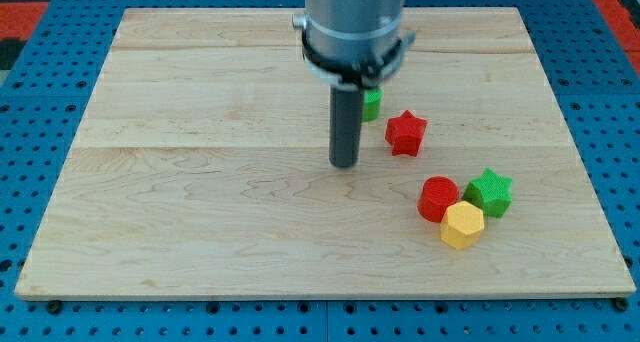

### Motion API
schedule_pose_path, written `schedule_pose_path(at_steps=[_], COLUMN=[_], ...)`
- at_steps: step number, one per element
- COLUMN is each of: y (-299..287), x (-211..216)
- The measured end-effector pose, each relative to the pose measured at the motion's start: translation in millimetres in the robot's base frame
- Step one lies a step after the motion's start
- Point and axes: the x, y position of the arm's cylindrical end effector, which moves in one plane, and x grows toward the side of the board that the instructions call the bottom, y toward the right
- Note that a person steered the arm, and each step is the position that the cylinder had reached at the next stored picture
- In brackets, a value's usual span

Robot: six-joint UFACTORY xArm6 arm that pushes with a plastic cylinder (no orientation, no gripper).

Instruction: Place your arm at bottom center of the board

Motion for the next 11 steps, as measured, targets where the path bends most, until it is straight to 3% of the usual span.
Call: schedule_pose_path(at_steps=[2, 4, 6, 7, 8, 9, 10, 11], y=[-137, -166, -183, -202, -179, -174, -189, -179], x=[-91, -163, -173, -141, -108, -120, -58, 50])
